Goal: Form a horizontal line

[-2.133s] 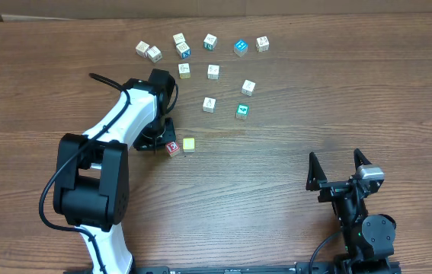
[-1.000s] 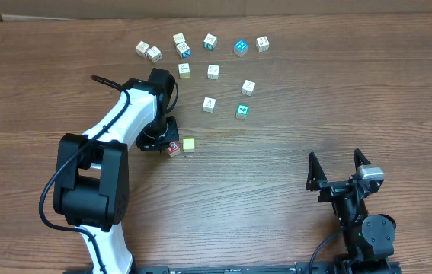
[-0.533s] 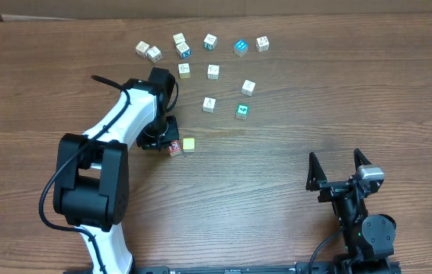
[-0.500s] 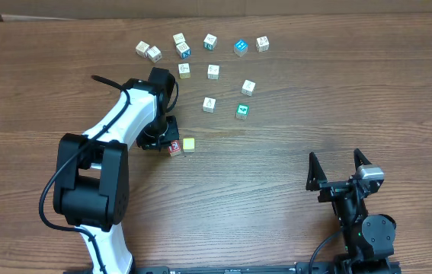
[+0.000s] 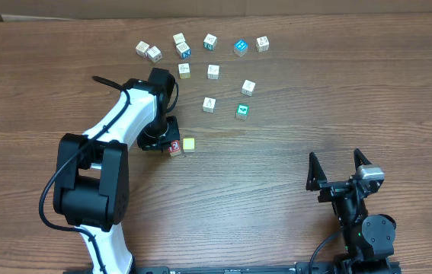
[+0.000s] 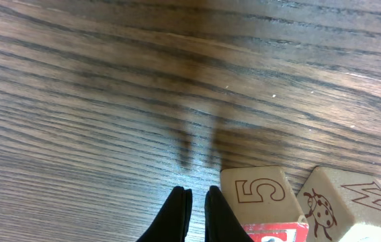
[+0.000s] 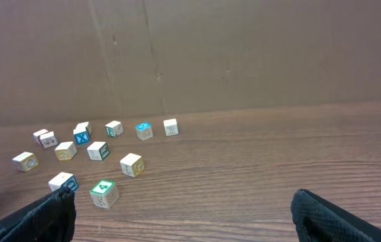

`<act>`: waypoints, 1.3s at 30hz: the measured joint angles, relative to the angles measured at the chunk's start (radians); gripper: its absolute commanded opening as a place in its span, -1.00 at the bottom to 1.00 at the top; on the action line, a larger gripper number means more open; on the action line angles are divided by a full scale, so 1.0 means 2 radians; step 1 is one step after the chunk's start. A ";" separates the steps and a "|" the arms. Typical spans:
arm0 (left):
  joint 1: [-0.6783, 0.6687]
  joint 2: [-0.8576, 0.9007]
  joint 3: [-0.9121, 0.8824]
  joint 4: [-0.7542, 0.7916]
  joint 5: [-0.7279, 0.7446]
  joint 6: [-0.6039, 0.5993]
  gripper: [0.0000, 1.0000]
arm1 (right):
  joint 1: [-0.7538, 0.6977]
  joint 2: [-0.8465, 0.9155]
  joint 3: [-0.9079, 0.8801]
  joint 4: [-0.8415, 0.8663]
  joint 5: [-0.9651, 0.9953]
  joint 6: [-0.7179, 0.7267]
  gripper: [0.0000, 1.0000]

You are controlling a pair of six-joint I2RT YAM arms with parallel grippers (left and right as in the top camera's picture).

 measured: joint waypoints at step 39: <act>0.000 0.000 0.000 0.006 0.023 0.000 -0.83 | 0.000 0.000 0.000 0.000 0.000 0.000 1.00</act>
